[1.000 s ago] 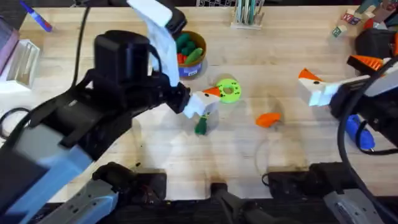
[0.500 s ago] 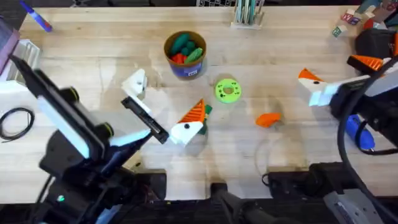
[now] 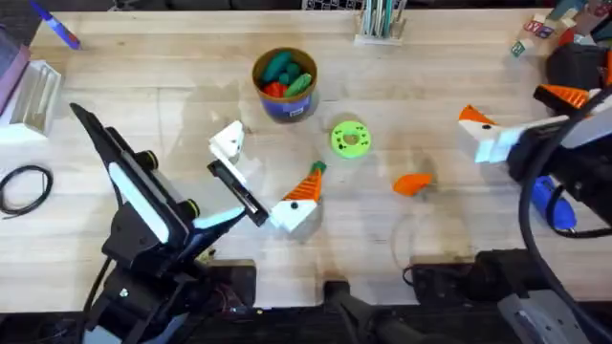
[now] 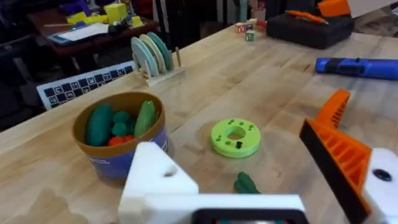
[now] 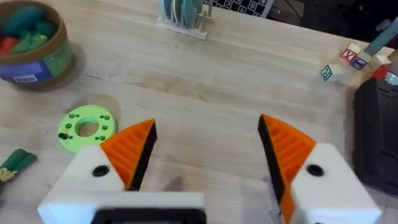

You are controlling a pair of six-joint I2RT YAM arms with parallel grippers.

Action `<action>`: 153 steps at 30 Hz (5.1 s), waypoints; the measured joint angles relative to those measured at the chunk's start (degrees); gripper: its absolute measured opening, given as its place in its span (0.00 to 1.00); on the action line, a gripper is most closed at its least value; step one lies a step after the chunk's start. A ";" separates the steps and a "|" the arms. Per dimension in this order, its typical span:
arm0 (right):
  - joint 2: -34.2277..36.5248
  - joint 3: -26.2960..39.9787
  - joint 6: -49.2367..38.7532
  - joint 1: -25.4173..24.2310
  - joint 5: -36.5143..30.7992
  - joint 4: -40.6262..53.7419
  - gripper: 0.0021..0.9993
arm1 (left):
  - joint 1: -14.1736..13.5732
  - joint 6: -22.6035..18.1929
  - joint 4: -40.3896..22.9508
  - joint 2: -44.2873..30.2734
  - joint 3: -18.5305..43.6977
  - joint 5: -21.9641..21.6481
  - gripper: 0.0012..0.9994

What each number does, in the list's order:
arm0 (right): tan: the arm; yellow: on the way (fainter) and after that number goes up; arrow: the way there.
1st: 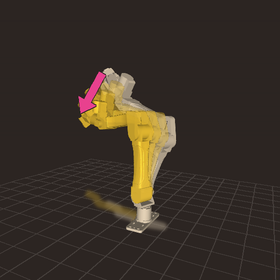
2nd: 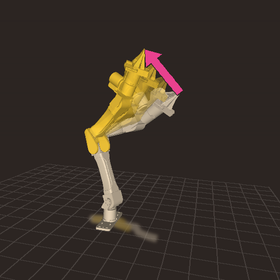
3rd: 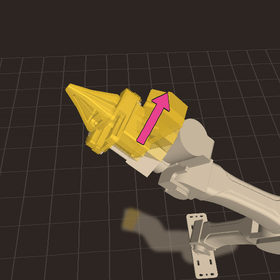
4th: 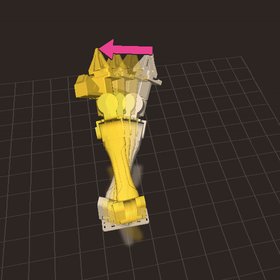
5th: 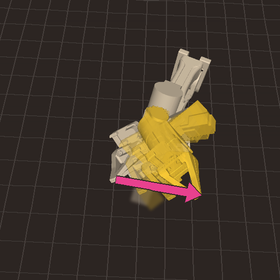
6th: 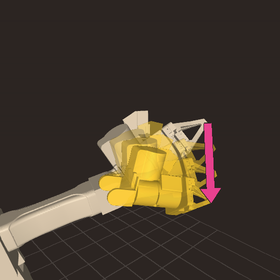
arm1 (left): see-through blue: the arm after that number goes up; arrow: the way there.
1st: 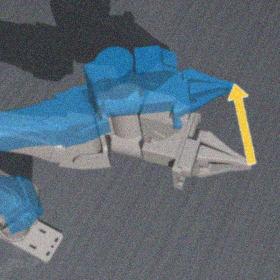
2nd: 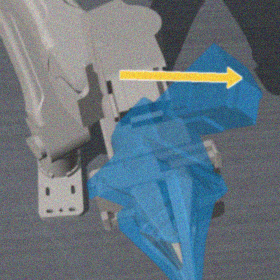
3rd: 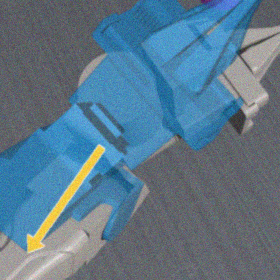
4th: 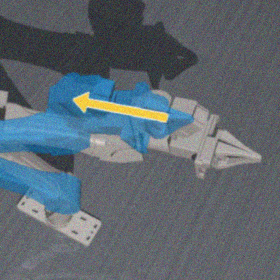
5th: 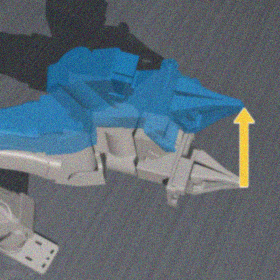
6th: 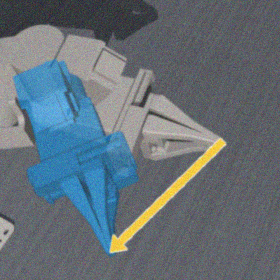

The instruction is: Pick up the gripper from the table and insert it into the empty holder that is missing its gripper. Then pick up a screw, insert it into the mounting hole, and use the screwdriver to tighten it. Finally, clean up the table by picking up the vegetable and placing it into the bucket.

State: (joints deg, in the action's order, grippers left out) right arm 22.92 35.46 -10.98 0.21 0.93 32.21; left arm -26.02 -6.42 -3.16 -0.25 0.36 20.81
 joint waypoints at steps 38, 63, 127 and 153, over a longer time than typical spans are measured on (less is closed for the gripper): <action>2.45 1.74 2.21 0.00 5.79 5.73 0.99 | 0.00 20.06 0.15 0.00 0.00 6.47 0.99; 44.07 20.97 -18.85 15.91 7.31 36.76 0.99 | 0.00 21.72 0.14 0.00 0.00 6.44 0.99; 69.18 13.38 47.53 21.60 75.13 -27.55 0.01 | 0.00 21.90 0.15 0.00 0.00 6.44 0.99; 70.21 13.38 59.01 26.06 76.12 -32.63 0.01 | 0.00 21.92 0.14 0.00 0.00 6.42 0.99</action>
State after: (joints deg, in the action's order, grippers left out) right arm 93.12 48.84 48.03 26.27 77.05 -0.43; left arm -26.02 15.51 -3.03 -0.25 0.36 27.22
